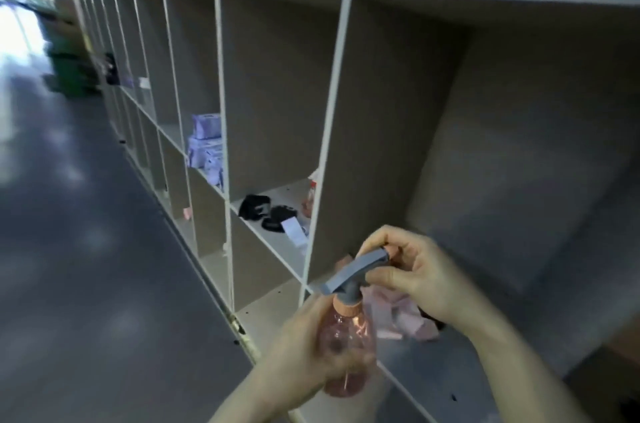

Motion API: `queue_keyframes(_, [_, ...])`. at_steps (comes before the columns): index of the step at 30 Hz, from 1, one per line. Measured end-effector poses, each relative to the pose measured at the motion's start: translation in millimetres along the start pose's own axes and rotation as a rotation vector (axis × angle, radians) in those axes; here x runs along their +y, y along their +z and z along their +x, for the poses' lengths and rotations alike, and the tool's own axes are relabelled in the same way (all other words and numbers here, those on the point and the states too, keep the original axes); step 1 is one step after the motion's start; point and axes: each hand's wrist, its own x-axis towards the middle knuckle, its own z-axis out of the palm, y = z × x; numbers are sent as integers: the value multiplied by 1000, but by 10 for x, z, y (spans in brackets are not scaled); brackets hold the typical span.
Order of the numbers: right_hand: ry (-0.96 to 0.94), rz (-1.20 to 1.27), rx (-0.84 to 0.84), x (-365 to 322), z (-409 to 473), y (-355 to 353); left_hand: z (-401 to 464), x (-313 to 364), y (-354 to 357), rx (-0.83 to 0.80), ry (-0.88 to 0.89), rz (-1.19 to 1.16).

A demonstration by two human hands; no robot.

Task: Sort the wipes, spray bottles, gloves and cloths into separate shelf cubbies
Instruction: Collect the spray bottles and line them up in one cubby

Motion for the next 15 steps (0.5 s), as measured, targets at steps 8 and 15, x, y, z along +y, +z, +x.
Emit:
queue_keyframes(8, [-17,52,-45,-24,1387,902,317,-835,-1318,56,-71,190])
queue_keyframes(15, [63,181,210,386,2303,1431,1087,-1423,-1877,156,-136,144])
